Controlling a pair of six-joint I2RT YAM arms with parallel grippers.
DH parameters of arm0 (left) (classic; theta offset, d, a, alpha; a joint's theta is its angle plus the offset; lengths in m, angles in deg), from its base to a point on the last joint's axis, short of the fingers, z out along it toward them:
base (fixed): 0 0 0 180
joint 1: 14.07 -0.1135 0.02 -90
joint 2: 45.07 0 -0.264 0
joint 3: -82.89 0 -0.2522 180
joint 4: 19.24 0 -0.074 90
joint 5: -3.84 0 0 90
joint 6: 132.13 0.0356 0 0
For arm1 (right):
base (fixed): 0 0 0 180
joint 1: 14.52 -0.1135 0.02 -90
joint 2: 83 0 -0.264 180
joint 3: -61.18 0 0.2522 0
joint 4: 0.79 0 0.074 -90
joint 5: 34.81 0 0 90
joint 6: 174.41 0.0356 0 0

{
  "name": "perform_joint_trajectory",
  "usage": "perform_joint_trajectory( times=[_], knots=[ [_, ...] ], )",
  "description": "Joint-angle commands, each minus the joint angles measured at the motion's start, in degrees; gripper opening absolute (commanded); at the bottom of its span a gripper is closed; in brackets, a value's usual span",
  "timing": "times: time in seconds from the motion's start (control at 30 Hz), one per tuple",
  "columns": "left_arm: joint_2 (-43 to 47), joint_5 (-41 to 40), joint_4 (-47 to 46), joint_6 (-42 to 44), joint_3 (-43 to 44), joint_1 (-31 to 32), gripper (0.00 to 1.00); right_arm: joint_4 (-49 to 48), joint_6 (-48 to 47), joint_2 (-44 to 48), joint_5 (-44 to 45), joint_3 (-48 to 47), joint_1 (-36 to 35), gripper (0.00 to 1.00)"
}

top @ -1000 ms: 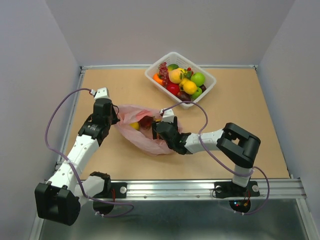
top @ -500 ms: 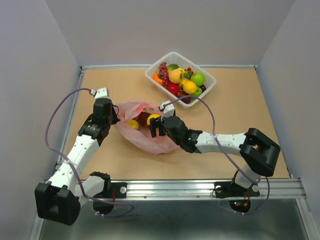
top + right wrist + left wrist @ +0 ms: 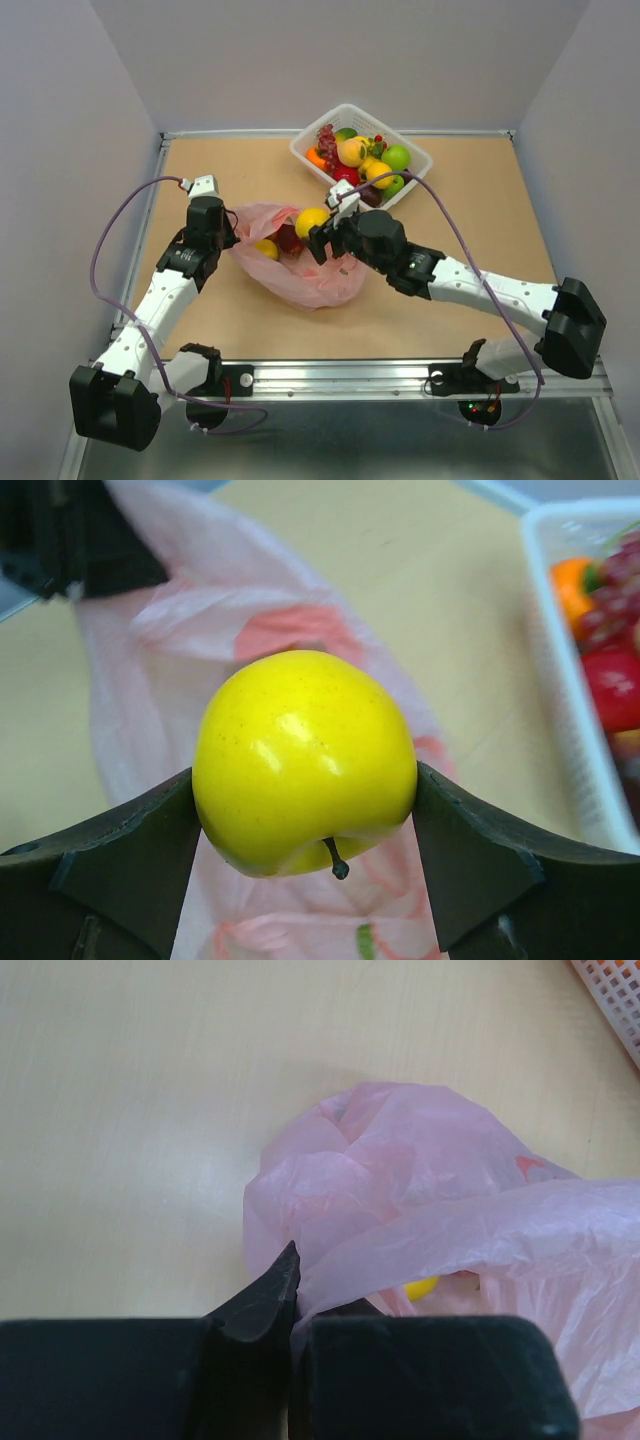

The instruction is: Untie the knot of the plastic bag and take out the fruit

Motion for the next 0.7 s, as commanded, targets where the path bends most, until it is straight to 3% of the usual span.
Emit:
perform_joint_trajectory(
  times=[0.0, 0.17, 0.4, 0.53, 0.67],
  knots=[
    [0.8, -0.7, -1.5, 0.7, -0.8, -0.2, 0.12, 0.6, -5.6, 1.0, 5.3, -7.7, 7.1, 0.21],
    [0.9, -0.7, -1.5, 0.6, -0.9, -0.2, 0.12, 0.5, -4.8, -4.8, 6.0, -13.2, 19.6, 0.22],
    [0.7, -0.3, -1.6, 0.6, -0.8, -0.2, 0.12, 0.2, -3.3, -18.3, 3.1, -25.8, 31.8, 0.23],
    [0.8, -0.1, -1.7, 0.8, -0.8, -0.2, 0.12, 0.2, -1.6, -27.1, -0.5, -34.6, 36.2, 0.31],
    [0.5, -0.4, -1.6, 0.8, -0.8, -0.3, 0.12, 0.4, -1.9, -36.1, -1.4, -43.1, 37.7, 0.48]
  ],
)
